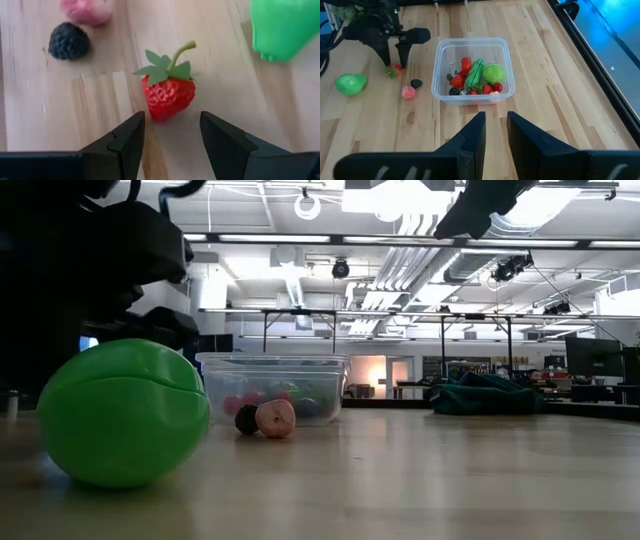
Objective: Pick and placing Produce into tupperware
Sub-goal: Put the red strawberry into the transparent container
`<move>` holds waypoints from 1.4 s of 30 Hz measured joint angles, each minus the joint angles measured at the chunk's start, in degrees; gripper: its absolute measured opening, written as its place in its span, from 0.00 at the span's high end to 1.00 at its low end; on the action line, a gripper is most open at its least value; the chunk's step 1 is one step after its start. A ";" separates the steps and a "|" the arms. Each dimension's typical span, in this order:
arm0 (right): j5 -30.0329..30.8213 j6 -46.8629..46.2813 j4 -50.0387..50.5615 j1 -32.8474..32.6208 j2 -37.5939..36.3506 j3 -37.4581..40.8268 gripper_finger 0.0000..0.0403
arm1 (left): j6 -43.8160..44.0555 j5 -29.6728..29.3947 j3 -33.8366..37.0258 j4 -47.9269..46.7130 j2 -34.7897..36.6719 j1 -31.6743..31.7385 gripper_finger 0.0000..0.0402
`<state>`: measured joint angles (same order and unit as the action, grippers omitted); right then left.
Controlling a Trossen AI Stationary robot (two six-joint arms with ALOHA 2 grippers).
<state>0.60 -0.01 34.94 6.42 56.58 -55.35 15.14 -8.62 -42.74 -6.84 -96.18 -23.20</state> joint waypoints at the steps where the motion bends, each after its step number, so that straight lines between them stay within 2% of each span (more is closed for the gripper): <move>1: 0.00 0.00 0.00 -0.01 0.00 0.00 0.83 | -2.01 -0.03 0.00 -0.07 0.00 0.00 0.55; 8: 0.00 0.00 0.00 0.00 0.00 0.00 0.83 | -14.39 -2.40 0.00 0.03 0.02 -0.02 0.55; 16: 0.00 0.00 -0.02 -0.01 0.00 0.00 0.83 | -23.95 -1.42 0.00 1.52 0.02 0.06 0.55; 28: 0.00 0.00 -0.02 0.01 0.00 0.00 0.83 | -27.10 9.05 0.00 5.33 0.04 4.66 0.55; 42: 0.00 0.00 -0.02 -0.01 0.00 0.00 0.83 | -29.27 9.68 -0.11 6.96 -1.39 4.61 0.55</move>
<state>0.60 -0.01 34.92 6.42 56.58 -55.35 -14.13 1.06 -42.85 0.12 -97.57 -18.59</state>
